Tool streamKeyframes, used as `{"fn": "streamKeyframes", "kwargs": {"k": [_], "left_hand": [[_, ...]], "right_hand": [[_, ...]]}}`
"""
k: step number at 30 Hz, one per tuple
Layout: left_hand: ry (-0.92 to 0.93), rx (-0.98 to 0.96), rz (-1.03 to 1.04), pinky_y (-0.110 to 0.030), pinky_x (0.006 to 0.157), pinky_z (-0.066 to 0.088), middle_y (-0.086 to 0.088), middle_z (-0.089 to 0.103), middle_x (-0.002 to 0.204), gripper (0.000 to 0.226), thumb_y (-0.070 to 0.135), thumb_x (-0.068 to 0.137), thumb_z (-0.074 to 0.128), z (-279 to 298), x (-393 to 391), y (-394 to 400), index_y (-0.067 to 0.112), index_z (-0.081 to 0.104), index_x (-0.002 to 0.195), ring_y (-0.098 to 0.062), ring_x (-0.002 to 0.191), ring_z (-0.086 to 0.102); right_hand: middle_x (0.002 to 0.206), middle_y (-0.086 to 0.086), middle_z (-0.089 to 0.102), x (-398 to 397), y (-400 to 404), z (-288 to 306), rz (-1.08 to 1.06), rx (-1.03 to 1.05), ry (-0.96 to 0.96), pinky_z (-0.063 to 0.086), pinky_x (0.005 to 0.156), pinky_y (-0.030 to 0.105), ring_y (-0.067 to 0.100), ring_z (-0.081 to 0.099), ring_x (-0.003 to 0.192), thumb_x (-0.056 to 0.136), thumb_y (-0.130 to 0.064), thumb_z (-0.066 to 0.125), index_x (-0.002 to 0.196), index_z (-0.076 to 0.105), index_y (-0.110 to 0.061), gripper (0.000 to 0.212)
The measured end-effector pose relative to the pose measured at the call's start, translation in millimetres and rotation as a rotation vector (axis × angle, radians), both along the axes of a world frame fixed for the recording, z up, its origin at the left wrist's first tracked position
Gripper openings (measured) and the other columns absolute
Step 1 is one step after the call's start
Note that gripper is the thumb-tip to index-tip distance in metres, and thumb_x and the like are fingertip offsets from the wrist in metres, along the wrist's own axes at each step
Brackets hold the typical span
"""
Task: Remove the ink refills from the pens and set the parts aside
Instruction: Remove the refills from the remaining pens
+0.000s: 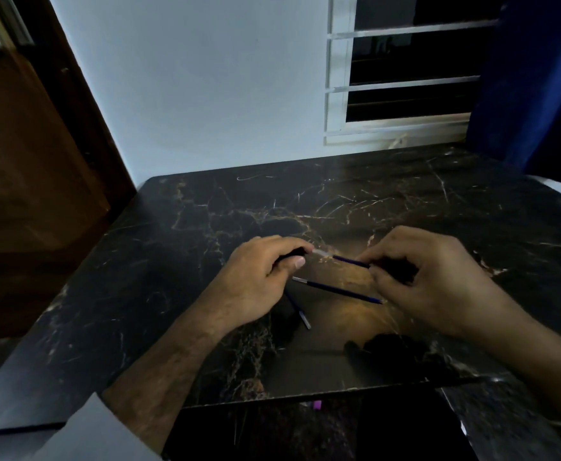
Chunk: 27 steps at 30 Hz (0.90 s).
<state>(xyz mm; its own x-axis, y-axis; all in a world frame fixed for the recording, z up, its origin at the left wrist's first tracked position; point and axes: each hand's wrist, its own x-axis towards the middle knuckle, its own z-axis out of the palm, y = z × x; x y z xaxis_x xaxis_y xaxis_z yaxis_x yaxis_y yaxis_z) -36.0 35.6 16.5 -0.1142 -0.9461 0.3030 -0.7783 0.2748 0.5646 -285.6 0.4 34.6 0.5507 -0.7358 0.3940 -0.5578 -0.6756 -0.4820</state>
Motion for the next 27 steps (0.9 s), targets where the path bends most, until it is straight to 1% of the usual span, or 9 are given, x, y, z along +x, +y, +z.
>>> {"fn": "streamKeyframes", "kwargs": {"k": [5, 11, 16, 17, 19, 21, 22, 24, 27], "left_hand": [[0.006, -0.028, -0.01, -0.017, 0.089, 0.046, 0.014, 0.07, 0.114, 0.028, 0.023, 0.1, 0.057, 3, -1, 5, 0.033, 0.067, 0.124, 0.0, 0.107, 0.058], [-0.014, -0.031, -0.011, -0.012, 0.085, 0.042, 0.016, 0.07, 0.112, 0.028, 0.021, 0.099, 0.058, 6, 4, 9, 0.032, 0.068, 0.123, 0.002, 0.103, 0.058], [-0.243, 0.021, -0.125, -0.039, 0.089, 0.046, 0.012, 0.067, 0.101, 0.028, 0.015, 0.097, 0.057, 0, -13, 10, 0.029, 0.066, 0.119, -0.012, 0.097, 0.055], [-0.238, 0.032, -0.14, -0.037, 0.09, 0.046, 0.012, 0.067, 0.099, 0.027, 0.013, 0.096, 0.056, -2, -15, 10, 0.028, 0.066, 0.117, -0.012, 0.096, 0.056], [-0.127, 0.032, -0.137, -0.019, 0.084, 0.045, 0.017, 0.067, 0.092, 0.023, 0.016, 0.097, 0.056, -3, -13, 10, 0.028, 0.068, 0.114, -0.004, 0.093, 0.058], [0.015, 0.054, -0.109, -0.008, 0.073, 0.043, 0.024, 0.065, 0.083, 0.02, 0.02, 0.099, 0.056, -2, -6, 10, 0.031, 0.068, 0.112, 0.003, 0.088, 0.061], [0.05, 0.067, -0.095, -0.007, 0.071, 0.042, 0.025, 0.065, 0.083, 0.02, 0.022, 0.1, 0.055, -3, -2, 10, 0.032, 0.068, 0.111, 0.003, 0.085, 0.061], [0.073, 0.084, -0.081, -0.007, 0.07, 0.043, 0.023, 0.065, 0.086, 0.021, 0.024, 0.101, 0.053, -4, 4, 11, 0.036, 0.067, 0.111, 0.0, 0.083, 0.062], [0.11, 0.109, -0.064, -0.011, 0.07, 0.045, 0.019, 0.066, 0.083, 0.021, 0.028, 0.101, 0.053, -5, 7, 11, 0.04, 0.066, 0.112, -0.003, 0.082, 0.063]], "right_hand": [[0.091, -0.019, 0.057, 10, 2, -8, 0.023, -0.068, -0.013, 0.046, 0.068, 0.01, 0.001, 0.059, 0.086, 0.085, -0.018, 0.068, 0.103, 0.074, -0.028, 0.021], [0.093, -0.016, 0.058, 11, 1, -1, 0.011, -0.096, 0.012, 0.049, 0.066, 0.016, 0.001, 0.058, 0.083, 0.086, -0.019, 0.066, 0.105, 0.075, -0.026, 0.022], [0.093, -0.002, 0.06, 28, 9, 0, 0.189, -0.154, 0.148, 0.042, 0.064, 0.015, 0.007, 0.057, 0.075, 0.089, -0.008, 0.064, 0.107, 0.076, -0.018, 0.023], [0.092, -0.001, 0.062, 30, 9, 3, 0.226, -0.175, 0.167, 0.044, 0.066, 0.016, 0.009, 0.059, 0.076, 0.089, -0.01, 0.065, 0.104, 0.076, -0.017, 0.02], [0.091, -0.007, 0.068, 31, 4, 8, 0.185, -0.129, 0.058, 0.05, 0.069, 0.018, 0.005, 0.063, 0.079, 0.09, -0.028, 0.064, 0.102, 0.075, -0.023, 0.017], [0.093, -0.019, 0.067, 23, -13, 13, -0.002, 0.01, -0.154, 0.052, 0.067, 0.016, -0.001, 0.064, 0.085, 0.085, -0.045, 0.058, 0.105, 0.069, -0.035, 0.025], [0.093, -0.022, 0.064, 15, -27, 12, -0.099, 0.063, -0.18, 0.049, 0.065, 0.015, -0.002, 0.063, 0.086, 0.086, -0.043, 0.058, 0.104, 0.065, -0.04, 0.019], [0.1, -0.017, 0.063, -1, -53, 8, -0.231, 0.153, -0.007, 0.044, 0.071, 0.019, 0.001, 0.06, 0.09, 0.091, -0.027, 0.062, 0.1, 0.061, -0.042, 0.017], [0.121, -0.005, 0.064, -6, -71, -7, -0.253, 0.221, 0.347, 0.048, 0.088, 0.03, 0.012, 0.059, 0.101, 0.089, -0.016, 0.067, 0.113, 0.066, -0.034, 0.03]]}}
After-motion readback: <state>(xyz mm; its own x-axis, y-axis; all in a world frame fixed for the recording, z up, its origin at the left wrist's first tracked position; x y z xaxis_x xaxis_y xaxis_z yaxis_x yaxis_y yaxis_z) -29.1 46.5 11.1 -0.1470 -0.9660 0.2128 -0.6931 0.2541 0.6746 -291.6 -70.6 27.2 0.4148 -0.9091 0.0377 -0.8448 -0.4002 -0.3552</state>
